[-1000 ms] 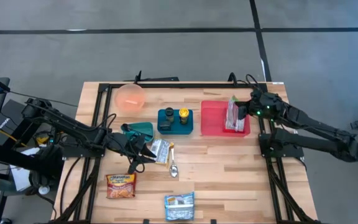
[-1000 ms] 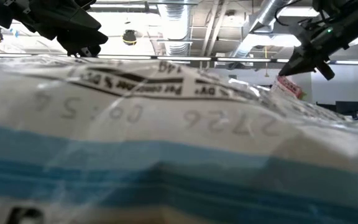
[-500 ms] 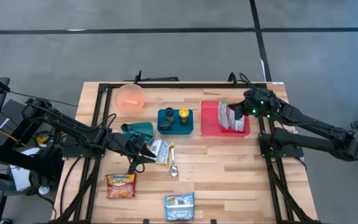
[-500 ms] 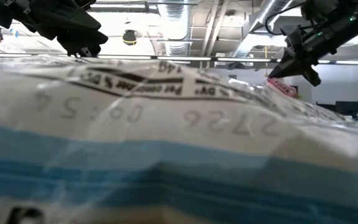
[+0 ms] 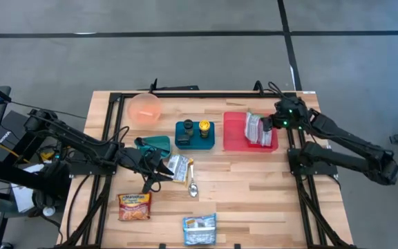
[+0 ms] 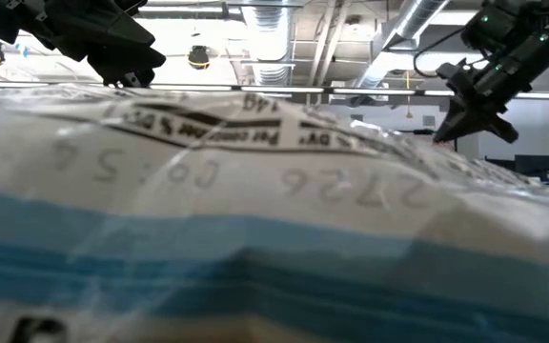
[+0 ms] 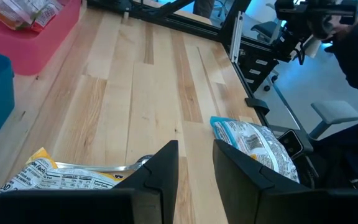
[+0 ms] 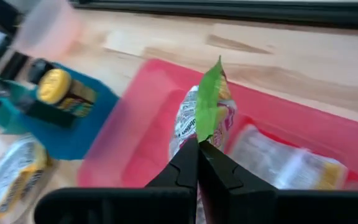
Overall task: Pick & Place Food Item
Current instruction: Put the green noodle pack into the pink bin
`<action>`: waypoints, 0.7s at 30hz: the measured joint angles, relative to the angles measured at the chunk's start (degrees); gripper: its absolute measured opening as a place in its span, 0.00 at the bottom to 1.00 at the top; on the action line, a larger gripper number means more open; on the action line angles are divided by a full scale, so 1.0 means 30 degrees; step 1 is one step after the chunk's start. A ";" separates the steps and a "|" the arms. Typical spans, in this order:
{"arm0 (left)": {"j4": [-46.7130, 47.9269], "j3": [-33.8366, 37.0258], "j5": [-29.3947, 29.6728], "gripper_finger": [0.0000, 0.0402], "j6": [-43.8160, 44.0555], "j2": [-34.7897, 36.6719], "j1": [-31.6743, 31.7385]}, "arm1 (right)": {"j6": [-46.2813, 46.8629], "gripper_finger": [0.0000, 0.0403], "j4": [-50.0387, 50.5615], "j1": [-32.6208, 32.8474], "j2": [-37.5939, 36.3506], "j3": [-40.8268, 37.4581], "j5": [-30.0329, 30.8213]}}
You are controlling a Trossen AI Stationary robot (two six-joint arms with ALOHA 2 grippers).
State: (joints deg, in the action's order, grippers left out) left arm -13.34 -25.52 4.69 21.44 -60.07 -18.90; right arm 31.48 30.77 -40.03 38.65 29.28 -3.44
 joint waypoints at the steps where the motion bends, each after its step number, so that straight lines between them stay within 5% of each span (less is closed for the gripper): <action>1: 0.0000 0.0000 0.0000 0.24 0.0003 0.0000 0.0000 | 0.0000 0.00 0.0232 -0.0183 0.0000 0.0000 0.0166; 21: 0.0002 0.0000 0.0000 0.24 -0.0046 0.0000 0.0000 | -0.0011 0.00 0.3698 -0.3720 0.0000 0.0000 0.0967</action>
State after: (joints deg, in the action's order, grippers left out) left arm -13.34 -25.52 4.69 21.30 -60.07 -18.90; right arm 31.45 41.86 -51.19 38.65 29.28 -0.54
